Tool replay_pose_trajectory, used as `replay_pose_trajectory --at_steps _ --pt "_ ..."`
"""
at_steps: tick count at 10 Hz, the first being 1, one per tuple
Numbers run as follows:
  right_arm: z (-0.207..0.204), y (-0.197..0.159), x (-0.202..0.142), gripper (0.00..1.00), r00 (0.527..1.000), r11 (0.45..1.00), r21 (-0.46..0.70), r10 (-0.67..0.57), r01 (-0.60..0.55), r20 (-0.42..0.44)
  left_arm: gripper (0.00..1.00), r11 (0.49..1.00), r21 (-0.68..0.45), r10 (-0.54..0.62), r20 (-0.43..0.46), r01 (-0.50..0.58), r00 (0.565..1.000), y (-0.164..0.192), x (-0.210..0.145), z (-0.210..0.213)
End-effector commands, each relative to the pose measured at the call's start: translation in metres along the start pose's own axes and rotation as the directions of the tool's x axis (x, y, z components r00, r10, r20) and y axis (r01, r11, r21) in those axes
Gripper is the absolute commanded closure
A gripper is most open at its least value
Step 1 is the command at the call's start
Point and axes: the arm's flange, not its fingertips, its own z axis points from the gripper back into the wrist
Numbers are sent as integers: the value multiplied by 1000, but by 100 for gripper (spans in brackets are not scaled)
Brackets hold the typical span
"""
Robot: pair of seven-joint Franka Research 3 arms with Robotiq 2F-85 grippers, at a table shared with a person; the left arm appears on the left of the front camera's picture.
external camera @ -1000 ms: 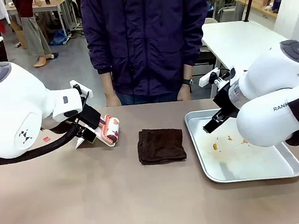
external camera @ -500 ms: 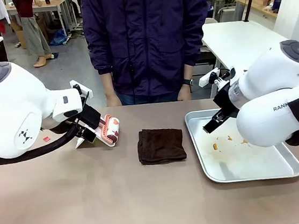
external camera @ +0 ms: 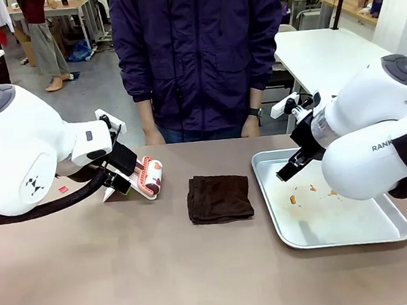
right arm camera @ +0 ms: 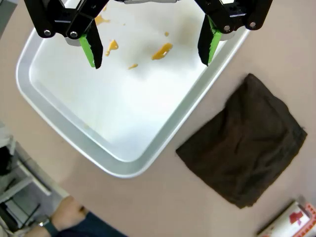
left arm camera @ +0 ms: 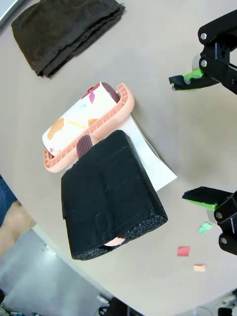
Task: Clean the surface of the table.
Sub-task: Hold the Lint Roller with your left hand and the towel with your right hand.
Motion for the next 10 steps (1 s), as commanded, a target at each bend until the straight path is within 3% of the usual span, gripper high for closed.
replay_pose_trajectory --at_steps 1,5,6,8,9,10 --pt "0 0 0 0 1000 1000 0 -1 1 0 0 1000 0 0 0 0 1000 0 0 0" --pt "0 0 0 0 1000 1000 0 0 0 0 0 1000 0 0 0 0 1000 0 0 0" --pt "9 -1 6 0 994 994 43 -103 105 -44 0 991 -130 22 -20 -24 1000 1 3 10" --pt "48 -11 20 0 941 930 147 -328 337 -83 0 947 -118 262 -247 -298 933 14 8 42" --pt "75 -16 27 0 904 883 205 -395 422 -161 0 918 -139 327 -268 -372 906 21 6 67" --pt "95 -20 29 0 893 843 306 -384 442 -233 0 888 -202 363 -245 -413 899 22 2 89"
